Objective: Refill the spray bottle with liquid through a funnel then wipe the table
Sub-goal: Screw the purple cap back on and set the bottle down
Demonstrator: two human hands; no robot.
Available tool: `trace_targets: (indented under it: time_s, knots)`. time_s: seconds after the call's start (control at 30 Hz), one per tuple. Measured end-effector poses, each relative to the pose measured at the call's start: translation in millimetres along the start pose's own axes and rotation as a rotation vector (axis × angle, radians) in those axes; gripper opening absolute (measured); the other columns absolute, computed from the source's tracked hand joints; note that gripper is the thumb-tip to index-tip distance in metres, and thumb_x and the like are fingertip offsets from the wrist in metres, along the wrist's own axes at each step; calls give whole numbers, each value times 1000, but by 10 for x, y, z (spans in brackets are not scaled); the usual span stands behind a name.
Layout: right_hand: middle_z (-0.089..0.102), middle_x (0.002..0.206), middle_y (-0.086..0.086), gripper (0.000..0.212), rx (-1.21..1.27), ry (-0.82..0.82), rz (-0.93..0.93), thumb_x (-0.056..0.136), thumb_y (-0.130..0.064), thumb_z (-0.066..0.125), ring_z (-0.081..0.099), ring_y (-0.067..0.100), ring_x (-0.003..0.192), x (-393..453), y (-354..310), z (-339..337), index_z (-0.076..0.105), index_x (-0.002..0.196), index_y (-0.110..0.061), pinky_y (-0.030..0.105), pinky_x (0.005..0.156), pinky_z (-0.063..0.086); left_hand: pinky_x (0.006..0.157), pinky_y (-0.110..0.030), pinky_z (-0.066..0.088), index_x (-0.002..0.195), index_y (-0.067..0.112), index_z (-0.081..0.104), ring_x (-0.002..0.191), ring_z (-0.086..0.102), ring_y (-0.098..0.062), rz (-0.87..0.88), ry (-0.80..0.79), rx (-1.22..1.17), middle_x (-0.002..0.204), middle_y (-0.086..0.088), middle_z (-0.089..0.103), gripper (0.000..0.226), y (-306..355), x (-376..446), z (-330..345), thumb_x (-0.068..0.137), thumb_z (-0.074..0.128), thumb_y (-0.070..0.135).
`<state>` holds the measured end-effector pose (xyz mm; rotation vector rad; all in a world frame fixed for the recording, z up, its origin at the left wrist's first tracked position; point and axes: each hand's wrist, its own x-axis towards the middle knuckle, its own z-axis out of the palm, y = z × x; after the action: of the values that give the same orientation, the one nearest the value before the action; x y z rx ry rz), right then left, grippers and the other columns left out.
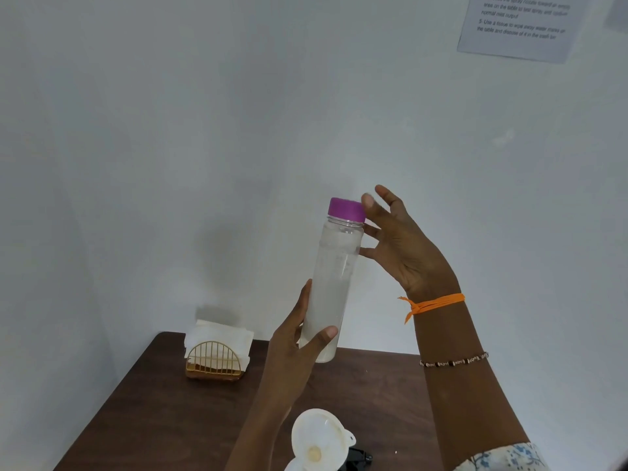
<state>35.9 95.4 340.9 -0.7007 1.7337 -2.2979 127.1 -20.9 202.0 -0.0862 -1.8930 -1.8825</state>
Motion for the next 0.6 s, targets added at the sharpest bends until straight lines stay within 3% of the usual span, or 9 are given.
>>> trace_targets:
  time_s: [0.07, 0.2, 0.3, 0.4, 0.5, 0.6]
  knots:
    - [55, 115, 3, 62, 55, -19, 32, 82, -34, 56, 52, 21, 111, -7, -2, -23, 34, 139, -22, 53, 96, 42, 70, -1, 46, 114, 54, 33, 105, 52, -4, 0, 1, 5, 116, 30, 45, 56, -8, 2, -2, 80, 66, 23]
    - [59, 104, 3, 47, 26, 28, 7, 90, -17, 55, 56, 16, 99, -14, 14, -10, 39, 134, -17, 50, 95, 44, 69, 0, 45, 113, 53, 34, 101, 52, -2, 5, 5, 16, 114, 31, 44, 54, 0, 7, 8, 79, 66, 24]
    - [57, 102, -1, 45, -14, 106, -23, 86, -28, 59, 50, 19, 109, -21, -8, -22, 42, 127, -21, 52, 103, 38, 70, -2, 45, 113, 53, 35, 102, 53, -4, 9, 29, 1, 115, 30, 45, 54, 0, 4, 7, 78, 66, 26]
    - [59, 112, 2, 36, 9, 84, 5, 91, -38, 49, 49, 23, 118, -23, -32, -43, 45, 124, -23, 52, 107, 34, 70, -2, 45, 113, 53, 36, 103, 52, -4, 13, 46, -18, 116, 29, 45, 54, 7, 10, -1, 80, 66, 22]
    - [57, 126, 12, 43, 10, 24, 32, 95, -38, 42, 52, 24, 120, -35, -27, -42, 42, 133, -18, 52, 109, 29, 69, -2, 44, 114, 53, 33, 102, 51, -3, 19, 39, -5, 115, 30, 43, 56, 14, 9, 3, 80, 66, 22]
    - [67, 113, 11, 41, -66, 65, -24, 95, -35, 43, 57, 19, 115, -81, -44, -77, 46, 130, -14, 49, 107, 32, 70, -2, 45, 114, 54, 33, 103, 51, -5, 15, 52, 3, 116, 29, 44, 57, -3, 7, -2, 79, 66, 25]
